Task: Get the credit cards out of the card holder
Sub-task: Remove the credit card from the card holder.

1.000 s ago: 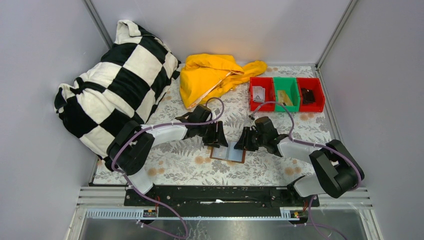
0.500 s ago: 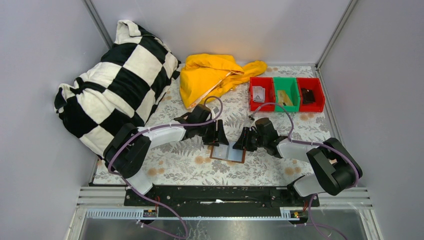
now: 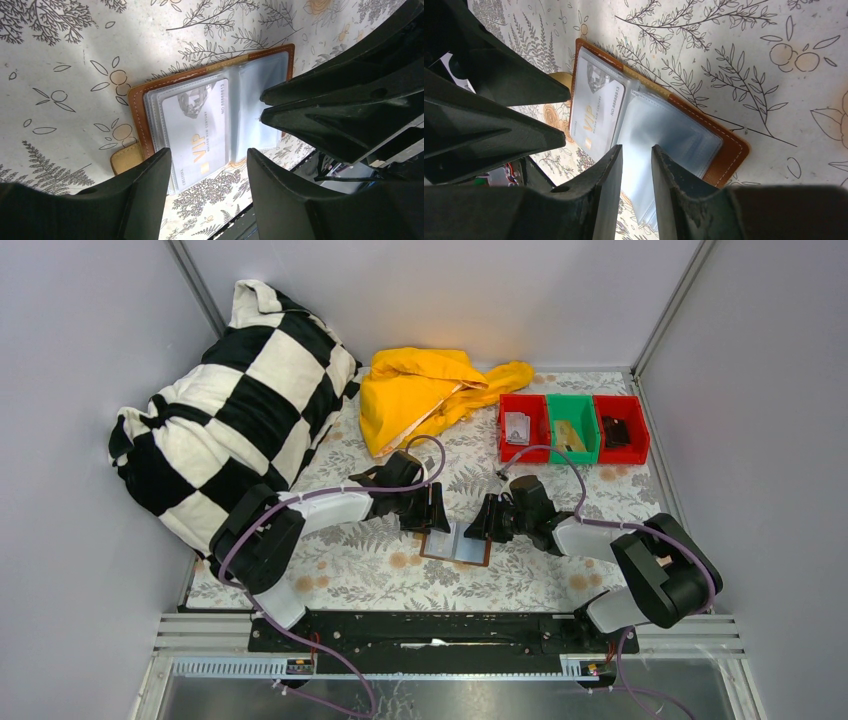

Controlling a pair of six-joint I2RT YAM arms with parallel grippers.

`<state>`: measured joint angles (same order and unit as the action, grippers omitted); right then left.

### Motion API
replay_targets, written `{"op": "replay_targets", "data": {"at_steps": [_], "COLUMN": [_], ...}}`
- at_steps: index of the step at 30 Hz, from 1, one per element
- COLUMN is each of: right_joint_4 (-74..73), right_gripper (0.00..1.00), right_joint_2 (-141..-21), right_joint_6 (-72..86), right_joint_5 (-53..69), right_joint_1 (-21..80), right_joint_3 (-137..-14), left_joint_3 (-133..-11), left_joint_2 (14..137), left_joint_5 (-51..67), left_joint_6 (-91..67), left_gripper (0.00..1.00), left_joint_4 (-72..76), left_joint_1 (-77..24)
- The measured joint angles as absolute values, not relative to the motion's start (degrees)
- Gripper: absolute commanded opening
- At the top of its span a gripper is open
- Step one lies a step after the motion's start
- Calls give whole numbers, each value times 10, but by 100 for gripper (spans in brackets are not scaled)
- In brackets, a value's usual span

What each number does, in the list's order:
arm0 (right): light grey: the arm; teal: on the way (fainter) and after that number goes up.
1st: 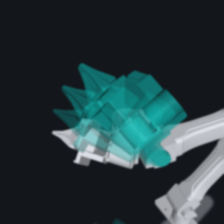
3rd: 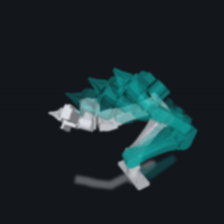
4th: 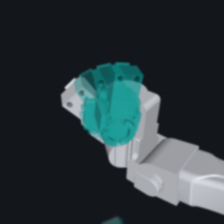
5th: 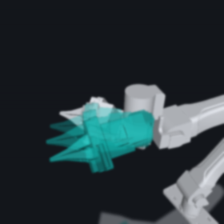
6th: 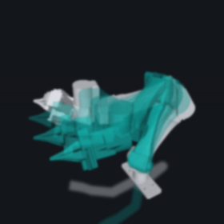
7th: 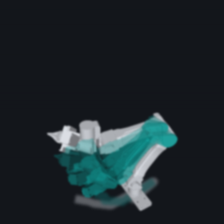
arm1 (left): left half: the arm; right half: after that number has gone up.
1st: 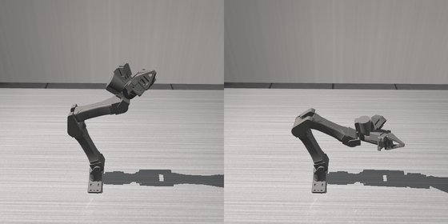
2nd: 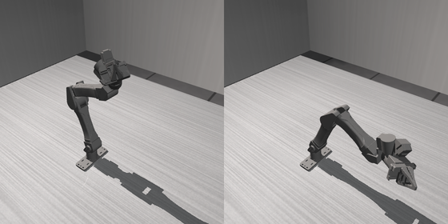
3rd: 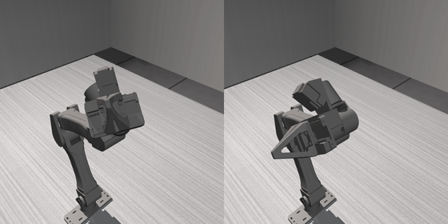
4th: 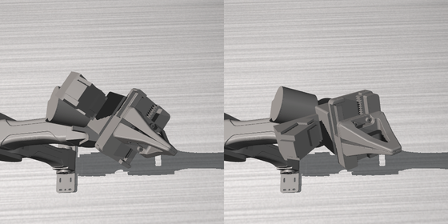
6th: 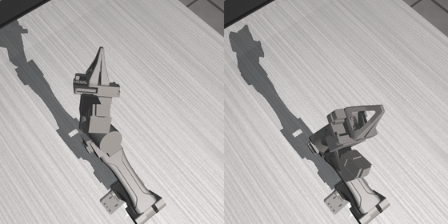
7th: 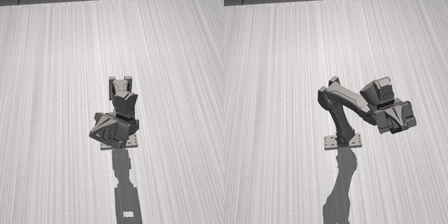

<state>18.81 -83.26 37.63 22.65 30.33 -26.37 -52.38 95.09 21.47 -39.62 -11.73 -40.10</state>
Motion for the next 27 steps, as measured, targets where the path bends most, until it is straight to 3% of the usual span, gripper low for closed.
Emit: {"op": "replay_targets", "data": {"at_steps": [14, 27], "right_joint_4": [192, 203], "right_gripper": [36, 36], "right_joint_2": [-835, -841], "right_joint_6": [376, 381], "right_joint_5": [231, 232], "right_joint_1": [303, 303], "right_joint_3": [-264, -260], "left_joint_3": [-524, -485], "left_joint_2": [970, 961], "left_joint_5": [221, 389], "left_joint_6": [-390, -455], "left_gripper": [61, 61], "left_joint_4": [-110, 34], "left_joint_1": [-401, -398]}}
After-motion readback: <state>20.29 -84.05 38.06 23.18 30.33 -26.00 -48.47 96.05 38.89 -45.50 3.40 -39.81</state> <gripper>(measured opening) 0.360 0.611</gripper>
